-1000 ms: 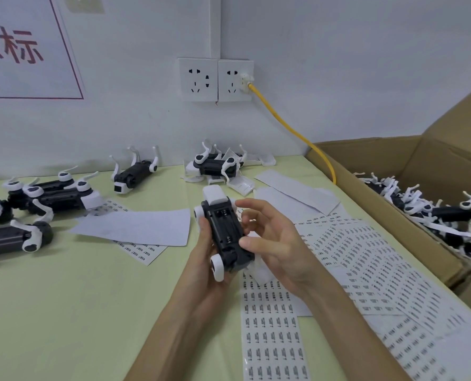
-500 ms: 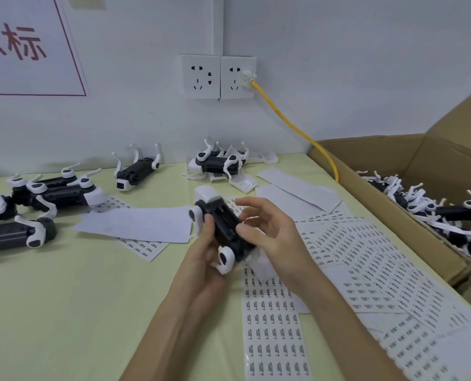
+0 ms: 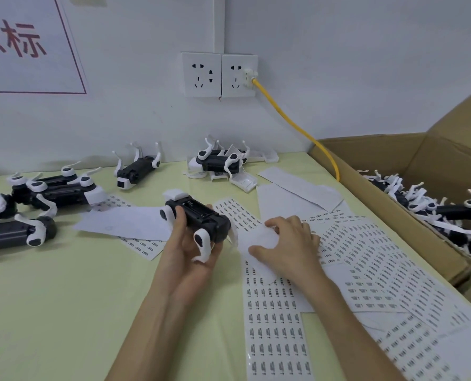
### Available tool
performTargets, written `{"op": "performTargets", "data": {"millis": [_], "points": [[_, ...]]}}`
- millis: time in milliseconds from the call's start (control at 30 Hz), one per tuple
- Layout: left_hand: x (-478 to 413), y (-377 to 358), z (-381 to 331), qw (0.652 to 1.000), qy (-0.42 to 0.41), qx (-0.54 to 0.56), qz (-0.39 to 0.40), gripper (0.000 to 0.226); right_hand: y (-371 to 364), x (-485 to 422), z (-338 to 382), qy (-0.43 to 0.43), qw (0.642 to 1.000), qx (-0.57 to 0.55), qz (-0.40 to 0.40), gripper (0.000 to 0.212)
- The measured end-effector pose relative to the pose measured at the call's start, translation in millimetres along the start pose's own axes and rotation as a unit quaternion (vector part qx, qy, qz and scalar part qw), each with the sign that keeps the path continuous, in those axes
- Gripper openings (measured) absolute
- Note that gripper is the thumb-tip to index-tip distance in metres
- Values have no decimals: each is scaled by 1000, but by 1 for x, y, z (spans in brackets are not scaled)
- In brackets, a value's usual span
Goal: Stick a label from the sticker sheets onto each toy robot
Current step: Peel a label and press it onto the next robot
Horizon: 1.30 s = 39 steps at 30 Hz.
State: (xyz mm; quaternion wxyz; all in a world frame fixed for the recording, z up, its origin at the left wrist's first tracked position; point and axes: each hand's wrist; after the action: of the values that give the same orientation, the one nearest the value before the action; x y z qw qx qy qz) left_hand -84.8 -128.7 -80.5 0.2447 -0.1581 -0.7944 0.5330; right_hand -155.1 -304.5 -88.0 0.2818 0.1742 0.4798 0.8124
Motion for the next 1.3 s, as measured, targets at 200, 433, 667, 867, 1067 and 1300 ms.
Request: {"op": "performTargets", "data": {"millis": [200,433,667,867,1067,1300], "points": [[6,-5,1,989,65,-126,51,64,11,1,1,66,965,-247,-51,33],[13,-6,5,967,74,-218,107,75,23,1,3,154,892,-419,-78,34],[16,-8,6,949,15,-282,140,74,20,5,5,188,922,-325,-98,33],[20,-8,10,923,16,-354,151,45,20,7,9,232,923,-257,-170,20],[19,-6,8,926,2,-341,161,40,20,6,7,234,924,-246,-174,20],[20,-7,11,914,2,-368,174,44,18,6,7,233,923,-251,-177,15]]}}
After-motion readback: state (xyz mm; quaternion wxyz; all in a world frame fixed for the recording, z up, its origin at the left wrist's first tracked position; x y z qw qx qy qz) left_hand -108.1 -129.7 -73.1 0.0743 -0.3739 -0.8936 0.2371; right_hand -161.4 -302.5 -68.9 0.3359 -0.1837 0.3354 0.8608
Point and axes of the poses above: each hand's wrist, its own x-axis away from the middle knuckle, its own y-axis out of the back of the hand, z = x × y, and after that the axes turned 4 degrees about -y, right-handed
